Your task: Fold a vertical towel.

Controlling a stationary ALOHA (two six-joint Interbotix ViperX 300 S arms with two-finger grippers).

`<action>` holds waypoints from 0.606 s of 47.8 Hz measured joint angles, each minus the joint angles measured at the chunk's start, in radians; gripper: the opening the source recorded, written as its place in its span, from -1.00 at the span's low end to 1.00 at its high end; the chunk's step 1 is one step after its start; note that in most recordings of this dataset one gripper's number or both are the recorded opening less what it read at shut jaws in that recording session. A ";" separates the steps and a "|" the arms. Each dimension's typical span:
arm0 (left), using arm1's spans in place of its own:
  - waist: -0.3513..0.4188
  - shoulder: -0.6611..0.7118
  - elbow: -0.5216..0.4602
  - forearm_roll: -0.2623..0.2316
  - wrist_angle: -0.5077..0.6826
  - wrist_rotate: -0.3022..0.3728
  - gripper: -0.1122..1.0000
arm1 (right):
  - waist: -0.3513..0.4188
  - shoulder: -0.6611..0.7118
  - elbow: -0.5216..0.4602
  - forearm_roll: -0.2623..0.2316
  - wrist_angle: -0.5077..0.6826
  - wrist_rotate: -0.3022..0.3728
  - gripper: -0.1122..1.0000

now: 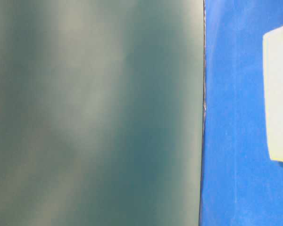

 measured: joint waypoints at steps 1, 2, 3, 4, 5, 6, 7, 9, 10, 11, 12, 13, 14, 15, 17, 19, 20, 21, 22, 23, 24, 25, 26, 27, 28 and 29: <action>0.000 0.000 0.000 0.000 0.000 0.000 0.20 | 0.000 0.000 0.000 0.000 0.000 0.000 0.01; 0.000 0.000 0.000 0.000 0.002 -0.002 0.20 | 0.000 0.000 0.000 -0.002 0.000 0.000 0.01; 0.000 0.000 0.000 0.000 0.000 0.000 0.20 | 0.000 0.000 0.000 0.000 0.002 0.000 0.01; 0.000 0.000 0.000 0.000 0.000 0.000 0.20 | 0.002 0.000 0.000 0.000 0.002 -0.002 0.01; 0.000 0.000 0.000 0.000 0.002 0.000 0.20 | 0.000 0.000 0.000 0.000 0.003 0.000 0.01; 0.000 0.000 0.000 0.000 0.000 0.000 0.20 | 0.000 0.000 0.000 0.000 0.003 0.000 0.01; 0.000 0.000 0.000 0.000 0.002 0.000 0.20 | 0.000 0.000 0.000 0.000 0.005 0.000 0.01; 0.000 0.000 0.000 0.000 0.000 0.000 0.20 | 0.000 0.000 0.000 0.000 0.006 0.002 0.01; 0.000 0.000 0.000 0.000 0.000 0.000 0.20 | 0.000 0.000 0.000 0.000 0.008 0.000 0.01; 0.000 0.000 0.000 0.000 0.002 0.000 0.20 | 0.002 0.002 0.000 0.000 0.008 0.002 0.01; 0.000 0.000 0.000 0.000 0.000 0.000 0.20 | 0.000 0.002 0.000 0.000 0.008 0.002 0.01; 0.000 0.000 0.000 -0.002 0.002 0.000 0.20 | 0.000 0.002 0.000 0.000 0.008 0.002 0.01; 0.000 0.000 0.000 0.000 0.002 0.000 0.20 | 0.000 0.002 0.000 0.000 0.008 0.002 0.01; 0.000 0.000 0.000 0.000 0.000 0.000 0.20 | 0.002 0.002 0.000 0.000 0.008 0.002 0.01; 0.000 0.000 0.000 0.000 0.000 -0.002 0.20 | 0.000 0.002 0.000 0.000 0.008 0.002 0.01; 0.000 0.000 0.000 0.000 0.002 0.000 0.20 | 0.002 0.002 0.000 0.000 0.008 0.002 0.01; 0.000 0.000 0.000 0.000 0.002 0.000 0.20 | 0.000 0.000 0.000 0.000 0.008 0.000 0.01; 0.000 0.000 0.000 0.000 0.000 0.000 0.20 | 0.002 0.002 0.000 -0.002 0.008 0.000 0.01; 0.000 0.000 0.000 0.000 0.002 0.000 0.20 | 0.002 0.002 0.000 0.000 0.009 0.000 0.01; 0.000 0.002 0.000 0.000 0.000 0.000 0.20 | 0.000 0.002 0.000 0.000 0.011 0.002 0.01; 0.000 0.000 0.000 0.000 0.002 0.000 0.20 | 0.000 0.002 0.000 -0.002 0.011 0.002 0.01; 0.000 0.000 0.000 0.000 0.002 0.000 0.20 | 0.000 0.002 0.000 0.000 0.012 0.000 0.01; 0.000 0.000 0.000 0.000 0.002 -0.002 0.20 | 0.000 0.002 0.000 0.000 0.012 0.002 0.01; 0.000 0.000 0.000 0.000 0.002 0.000 0.20 | 0.002 0.002 0.000 0.000 0.014 0.000 0.01; 0.000 0.000 0.000 0.000 0.002 -0.002 0.20 | 0.000 0.002 0.000 -0.002 0.014 0.002 0.01; 0.000 0.000 0.000 0.000 0.002 0.000 0.20 | 0.000 0.002 0.000 0.000 0.015 0.002 0.01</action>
